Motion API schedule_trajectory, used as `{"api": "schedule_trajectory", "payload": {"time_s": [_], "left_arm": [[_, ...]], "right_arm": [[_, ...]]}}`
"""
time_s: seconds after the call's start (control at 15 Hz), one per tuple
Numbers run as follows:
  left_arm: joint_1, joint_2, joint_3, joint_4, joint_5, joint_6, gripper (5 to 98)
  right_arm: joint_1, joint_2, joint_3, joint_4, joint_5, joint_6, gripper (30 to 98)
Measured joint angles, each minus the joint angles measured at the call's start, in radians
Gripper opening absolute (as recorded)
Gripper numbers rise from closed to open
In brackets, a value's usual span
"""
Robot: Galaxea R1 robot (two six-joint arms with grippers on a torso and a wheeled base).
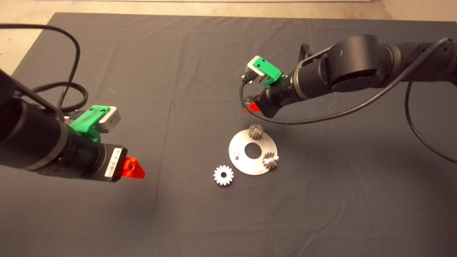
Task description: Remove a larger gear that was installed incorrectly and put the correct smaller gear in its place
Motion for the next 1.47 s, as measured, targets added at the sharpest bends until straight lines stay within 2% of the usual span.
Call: {"api": "schedule_trajectory", "payload": {"time_s": [0.27,0.4,0.67,0.93,1.13,1.2,1.47], "left_arm": [[0.0,0.0,-0.002,0.0,-0.001,0.003,97.8],[0.0,-0.001,0.012,0.0,0.0,-0.007,97.8],[0.002,-0.003,0.039,0.0,-0.001,-0.03,97.8],[0.002,-0.003,0.05,0.0,-0.001,-0.037,97.8],[0.002,-0.003,0.06,0.0,-0.001,-0.057,97.8],[0.002,-0.003,0.063,0.0,-0.001,-0.06,97.8],[0.002,-0.003,0.07,0.0,-0.001,-0.069,97.8]], "right_arm": [[0.004,0.083,-0.001,0.079,-0.047,-0.035,38.5],[0.026,0.14,-0.001,0.111,-0.1,-0.037,38.5],[0.033,0.2,-0.001,0.166,-0.166,-0.04,38.5],[0.033,0.206,0.016,0.186,-0.171,-0.042,38.5],[0.033,0.223,0.038,0.188,-0.204,-0.045,38.5],[0.032,0.236,0.042,0.188,-0.223,-0.047,38.5],[-0.001,0.239,0.045,0.18,-0.242,-0.048,38.5]]}}
